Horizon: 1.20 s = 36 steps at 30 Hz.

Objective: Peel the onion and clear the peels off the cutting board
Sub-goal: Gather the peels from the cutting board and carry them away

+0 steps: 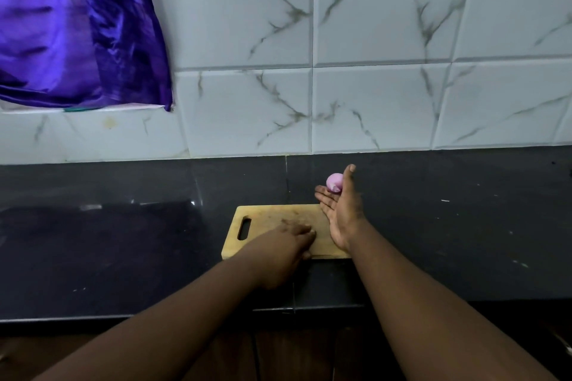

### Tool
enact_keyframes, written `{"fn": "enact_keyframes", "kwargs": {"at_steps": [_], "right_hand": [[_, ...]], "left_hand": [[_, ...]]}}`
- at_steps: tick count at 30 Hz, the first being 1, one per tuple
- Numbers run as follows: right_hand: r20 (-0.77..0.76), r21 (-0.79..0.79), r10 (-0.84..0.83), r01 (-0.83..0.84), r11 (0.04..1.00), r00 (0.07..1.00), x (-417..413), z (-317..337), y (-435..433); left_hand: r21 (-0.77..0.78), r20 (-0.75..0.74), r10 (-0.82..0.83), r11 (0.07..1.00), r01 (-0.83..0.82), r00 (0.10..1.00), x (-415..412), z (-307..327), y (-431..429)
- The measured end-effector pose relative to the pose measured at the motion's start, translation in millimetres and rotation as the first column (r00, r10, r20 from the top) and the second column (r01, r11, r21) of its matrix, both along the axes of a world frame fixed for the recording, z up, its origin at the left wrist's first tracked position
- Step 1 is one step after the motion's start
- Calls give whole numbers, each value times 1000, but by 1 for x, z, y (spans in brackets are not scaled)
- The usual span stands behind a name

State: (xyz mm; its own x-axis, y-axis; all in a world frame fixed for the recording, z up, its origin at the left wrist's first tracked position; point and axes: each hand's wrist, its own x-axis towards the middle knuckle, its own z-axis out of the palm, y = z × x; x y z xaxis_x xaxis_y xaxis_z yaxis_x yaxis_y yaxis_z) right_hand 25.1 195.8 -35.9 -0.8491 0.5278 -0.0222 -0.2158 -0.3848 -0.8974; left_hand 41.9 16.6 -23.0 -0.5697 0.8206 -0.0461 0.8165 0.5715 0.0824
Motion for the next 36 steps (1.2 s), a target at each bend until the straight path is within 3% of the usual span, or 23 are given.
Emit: {"fn": "enact_keyframes", "kwargs": {"at_steps": [4,7,10,12,13,14,16,17,19,20,22,24,25,27,28,30,32,36], "right_hand": [[20,79,-9,7,997,1000,4,5,-7],[36,96,-10,7,995,999,8,8,-16],[62,59,5,-9,998,998,23,13,-36],[69,1,60,-60,998,996,44,14,-55],[66,-50,81,-78,996,995,54,11,-68],[56,-116,95,-88,989,994,65,9,-81],[14,-331,117,-106,938,993,82,10,-110],[-5,-410,121,-113,905,993,89,13,-125],[-93,-516,178,-201,833,980,100,8,-161],[-133,-542,212,-251,802,968,108,4,-183],[-131,-580,381,-382,719,915,127,-4,-247],[-265,-618,576,-595,515,773,151,-20,-322],[-260,-614,627,-627,480,734,158,-29,-346],[-2,-468,636,-562,682,772,176,-49,-417],[59,-486,661,-557,674,748,180,-65,-445],[157,-543,760,-588,600,630,190,-105,-500],[288,-546,803,-599,586,522,201,-145,-557],[391,-530,815,-619,579,428,225,-215,-633]], "left_hand": [[25,-143,29,999,-25,989,18,3,-3],[128,-257,85,990,-53,963,35,-3,-1],[284,-239,129,957,-58,962,44,-10,-2],[446,-144,180,890,-99,973,45,-14,-5],[567,-38,234,805,-172,971,45,-16,-9],[688,129,283,665,-291,950,46,-18,-12],[749,544,274,267,-606,793,55,-22,-20],[697,699,161,65,-714,697,62,-23,-27],[512,821,-138,-253,-821,554,80,-28,-55],[410,816,-267,-359,-838,513,91,-28,-70],[265,785,-362,-538,-801,503,115,-36,-125],[218,776,-331,-659,-720,537,140,-49,-191],[217,778,-301,-694,-686,551,149,-58,-217],[211,823,-189,-773,-598,535,172,-91,-284],[207,850,-137,-802,-560,509,181,-110,-314],[176,900,-60,-855,-487,431,201,-149,-368],[146,951,13,-901,-409,309,222,-194,-420],[61,998,52,-933,-354,36,252,-269,-489]]}}
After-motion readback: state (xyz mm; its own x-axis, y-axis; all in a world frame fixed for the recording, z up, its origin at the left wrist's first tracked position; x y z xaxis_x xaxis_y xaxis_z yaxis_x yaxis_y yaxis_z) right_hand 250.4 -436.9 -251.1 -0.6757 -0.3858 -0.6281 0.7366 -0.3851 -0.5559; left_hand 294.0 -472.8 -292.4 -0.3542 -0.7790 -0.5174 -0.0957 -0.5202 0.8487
